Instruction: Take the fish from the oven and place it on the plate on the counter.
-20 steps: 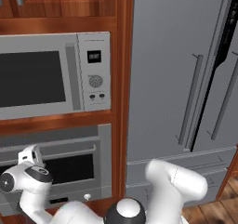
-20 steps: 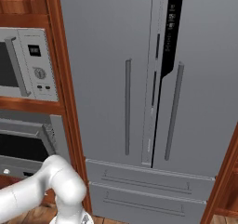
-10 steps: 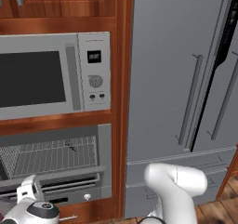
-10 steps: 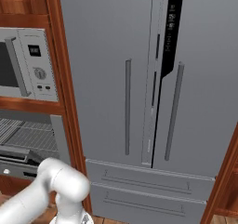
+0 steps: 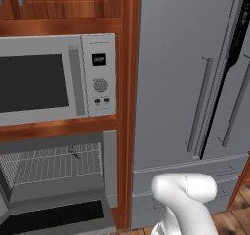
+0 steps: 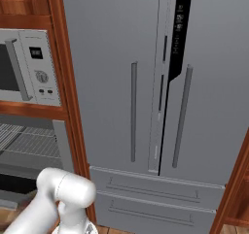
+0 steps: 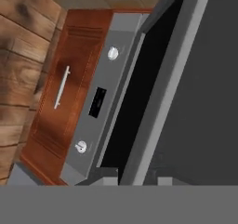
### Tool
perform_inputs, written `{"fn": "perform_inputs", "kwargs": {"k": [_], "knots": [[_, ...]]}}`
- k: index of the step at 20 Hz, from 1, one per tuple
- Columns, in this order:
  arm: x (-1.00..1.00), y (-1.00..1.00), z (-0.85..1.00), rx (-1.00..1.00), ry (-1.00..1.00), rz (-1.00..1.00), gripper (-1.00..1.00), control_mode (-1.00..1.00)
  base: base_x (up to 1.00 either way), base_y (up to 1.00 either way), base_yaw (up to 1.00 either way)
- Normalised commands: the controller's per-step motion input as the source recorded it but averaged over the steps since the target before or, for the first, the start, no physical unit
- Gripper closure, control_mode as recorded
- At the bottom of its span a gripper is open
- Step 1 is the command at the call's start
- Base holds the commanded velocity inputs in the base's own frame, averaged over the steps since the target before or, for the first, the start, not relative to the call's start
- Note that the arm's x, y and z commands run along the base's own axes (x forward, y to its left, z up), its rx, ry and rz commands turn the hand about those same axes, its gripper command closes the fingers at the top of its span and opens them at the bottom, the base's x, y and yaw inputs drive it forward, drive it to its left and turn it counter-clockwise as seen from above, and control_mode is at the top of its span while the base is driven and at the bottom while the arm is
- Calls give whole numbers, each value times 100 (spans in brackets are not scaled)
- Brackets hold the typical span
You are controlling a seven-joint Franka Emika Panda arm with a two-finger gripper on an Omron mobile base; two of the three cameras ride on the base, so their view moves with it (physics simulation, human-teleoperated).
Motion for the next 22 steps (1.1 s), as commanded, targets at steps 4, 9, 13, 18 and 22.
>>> {"fn": "perform_inputs", "kwargs": {"k": [4, 9, 13, 18, 22], "knots": [[-100, 0, -97, -4, 0, 8, 100, -100, 0, 0, 0], [-92, 0, -37, -2, -1, 7, 100, -100, 0, 0, 0], [-96, 2, 32, 0, -28, 8, 100, -100, 0, 0, 0], [-98, 1, 55, 1, -25, 11, 100, -100, 0, 0, 0], [-29, 0, 66, 3, -7, 13, 100, -100, 0, 0, 0]]}}
